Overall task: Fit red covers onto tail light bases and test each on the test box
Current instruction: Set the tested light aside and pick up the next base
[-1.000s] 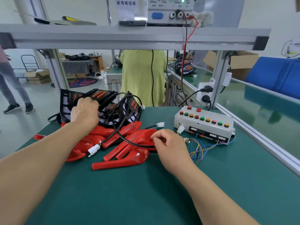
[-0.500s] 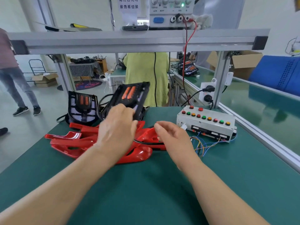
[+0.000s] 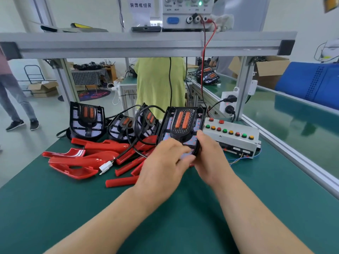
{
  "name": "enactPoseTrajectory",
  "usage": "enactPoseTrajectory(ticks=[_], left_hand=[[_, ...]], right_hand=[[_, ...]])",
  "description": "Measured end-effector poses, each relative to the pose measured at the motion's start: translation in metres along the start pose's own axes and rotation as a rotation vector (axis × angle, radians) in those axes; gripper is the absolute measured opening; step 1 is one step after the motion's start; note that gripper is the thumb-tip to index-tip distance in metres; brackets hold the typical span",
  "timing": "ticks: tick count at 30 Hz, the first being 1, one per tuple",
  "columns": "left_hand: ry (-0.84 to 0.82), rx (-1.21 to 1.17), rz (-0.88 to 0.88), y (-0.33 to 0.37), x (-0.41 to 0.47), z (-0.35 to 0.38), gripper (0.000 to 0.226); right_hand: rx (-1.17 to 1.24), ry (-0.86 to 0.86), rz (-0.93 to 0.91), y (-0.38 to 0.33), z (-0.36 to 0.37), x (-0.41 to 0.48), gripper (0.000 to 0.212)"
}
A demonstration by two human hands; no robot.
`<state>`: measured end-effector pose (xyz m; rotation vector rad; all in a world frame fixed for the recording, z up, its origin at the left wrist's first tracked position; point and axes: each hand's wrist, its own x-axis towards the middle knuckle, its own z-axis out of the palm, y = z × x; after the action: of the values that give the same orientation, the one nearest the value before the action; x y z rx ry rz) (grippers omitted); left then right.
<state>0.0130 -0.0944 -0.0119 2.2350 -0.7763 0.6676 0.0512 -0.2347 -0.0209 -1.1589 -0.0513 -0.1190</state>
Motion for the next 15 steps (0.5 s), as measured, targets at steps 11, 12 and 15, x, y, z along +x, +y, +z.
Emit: enactPoseTrajectory(ticks=[11, 12, 15], left_hand=[[0.271, -0.254, -0.699, -0.095, 0.012, -0.046, 0.032], [0.222, -0.310, -0.700, -0.097, 0.012, -0.046, 0.032], [0.182, -0.402, -0.644, -0.096, 0.013, -0.041, 0.013]], right_hand=[[0.058, -0.092, 0.076, -0.014, -0.015, 0.004, 0.038], [0.044, -0.118, 0.081, -0.014, -0.015, 0.003, 0.039], [0.026, -0.181, 0.120, -0.014, -0.018, 0.003, 0.042]])
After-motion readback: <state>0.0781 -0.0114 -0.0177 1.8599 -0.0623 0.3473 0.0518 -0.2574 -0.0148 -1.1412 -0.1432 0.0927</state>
